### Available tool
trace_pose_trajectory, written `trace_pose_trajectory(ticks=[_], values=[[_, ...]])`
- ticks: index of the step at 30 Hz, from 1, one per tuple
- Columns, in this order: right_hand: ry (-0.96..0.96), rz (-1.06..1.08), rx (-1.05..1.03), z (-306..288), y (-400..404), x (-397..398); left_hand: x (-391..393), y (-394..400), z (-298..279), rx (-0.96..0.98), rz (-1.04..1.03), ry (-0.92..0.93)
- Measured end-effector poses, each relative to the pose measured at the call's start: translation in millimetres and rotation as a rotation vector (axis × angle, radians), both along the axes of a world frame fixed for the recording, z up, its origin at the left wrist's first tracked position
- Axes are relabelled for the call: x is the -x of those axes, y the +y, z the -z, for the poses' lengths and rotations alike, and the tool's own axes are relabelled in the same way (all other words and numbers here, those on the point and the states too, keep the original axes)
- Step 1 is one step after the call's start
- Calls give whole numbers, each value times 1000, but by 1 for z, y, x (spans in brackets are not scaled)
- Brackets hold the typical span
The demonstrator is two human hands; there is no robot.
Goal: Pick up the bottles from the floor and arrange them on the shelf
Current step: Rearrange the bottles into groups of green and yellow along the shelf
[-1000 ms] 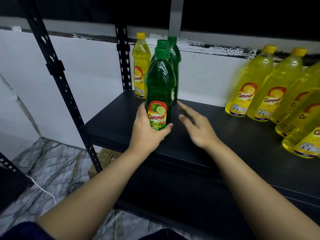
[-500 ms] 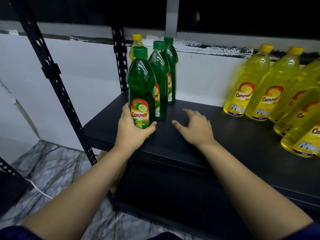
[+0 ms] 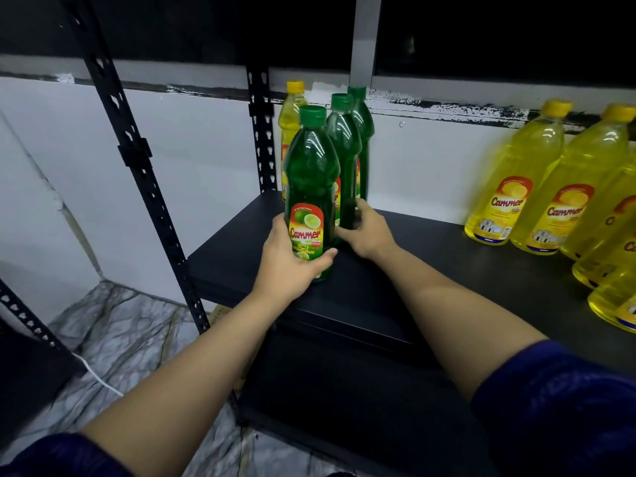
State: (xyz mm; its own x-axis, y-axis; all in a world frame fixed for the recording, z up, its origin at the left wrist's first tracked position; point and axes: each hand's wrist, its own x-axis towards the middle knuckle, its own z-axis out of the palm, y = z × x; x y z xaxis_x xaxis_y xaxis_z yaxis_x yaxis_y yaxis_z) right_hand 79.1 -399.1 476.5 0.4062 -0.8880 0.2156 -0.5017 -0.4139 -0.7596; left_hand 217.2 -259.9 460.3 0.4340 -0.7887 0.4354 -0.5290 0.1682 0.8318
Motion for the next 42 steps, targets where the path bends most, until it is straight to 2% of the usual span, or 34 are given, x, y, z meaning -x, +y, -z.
trace_pose_trajectory(ticks=[11,12,14,16,20,29,32,35,38,42], values=[[131,-11,-43,-6,-12,23,2,-22,-3,-40,-14,-4],[184,42,-5,-5,-12,32,2,-21,-3,-42,-9,0],[436,158,74,-1,-11,54,1,-18,0,-42,-5,8],[632,220,35,5,-6,78,1,-15,1,-33,-2,19],[697,249,-85,21,0,97,1,-12,0,-20,2,34],[684,280,-42,22,5,93,-6,-17,1,-43,24,0],[590,284,-33,20,9,98,0,-13,2,-13,-23,-20],[317,290,58,16,28,124,23,12,-2,179,-227,-88],[176,295,234,7,55,164,56,37,-14,479,-418,-340],[176,381,379,-20,71,207,106,21,-30,685,-256,-584]])
